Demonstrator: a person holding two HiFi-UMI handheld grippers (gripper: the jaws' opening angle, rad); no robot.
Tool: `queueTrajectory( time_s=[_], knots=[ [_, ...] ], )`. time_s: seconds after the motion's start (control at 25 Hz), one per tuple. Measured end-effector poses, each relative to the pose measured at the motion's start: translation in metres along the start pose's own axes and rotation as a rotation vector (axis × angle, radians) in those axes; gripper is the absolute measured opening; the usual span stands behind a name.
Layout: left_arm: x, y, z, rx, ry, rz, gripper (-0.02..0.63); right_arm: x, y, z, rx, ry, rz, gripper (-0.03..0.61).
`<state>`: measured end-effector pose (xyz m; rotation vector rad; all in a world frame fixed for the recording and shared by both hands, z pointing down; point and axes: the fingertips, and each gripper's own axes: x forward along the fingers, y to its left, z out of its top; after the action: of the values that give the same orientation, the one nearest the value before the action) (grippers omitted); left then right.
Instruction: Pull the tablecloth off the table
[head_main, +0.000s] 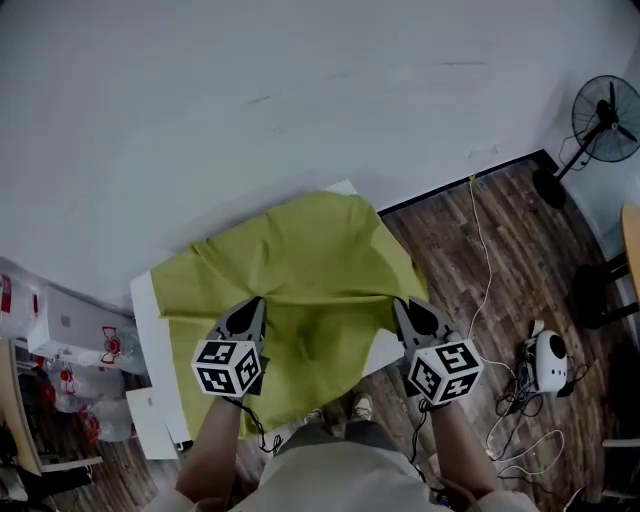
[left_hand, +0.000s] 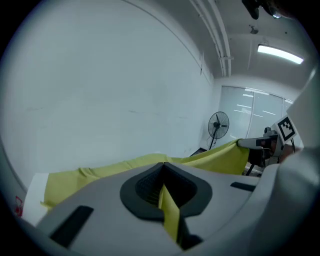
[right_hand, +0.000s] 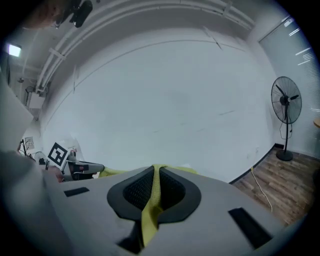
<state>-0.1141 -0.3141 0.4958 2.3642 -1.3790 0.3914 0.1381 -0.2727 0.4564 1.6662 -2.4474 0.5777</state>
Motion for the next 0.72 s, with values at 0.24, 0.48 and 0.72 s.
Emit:
queueTrajectory(
  time_s=[0.24,0.48,0.72],
  knots=[
    [-0.048,-0.020,0.106,0.067,-0.220,-0.060,0.021,-0.053,0.038,0.115,-0.074,-0.283,0.033,0.038],
    [-0.109,-0.050,0.193,0.174,-0.433,-0.109,0.021,-0.119,0.078,0.208,-0.146,-0.512,0.073,0.038],
    [-0.149,-0.072,0.227,0.205,-0.539,-0.148,0.021,-0.155,0.089,0.237,-0.184,-0.566,0.054,0.038]
  ],
)
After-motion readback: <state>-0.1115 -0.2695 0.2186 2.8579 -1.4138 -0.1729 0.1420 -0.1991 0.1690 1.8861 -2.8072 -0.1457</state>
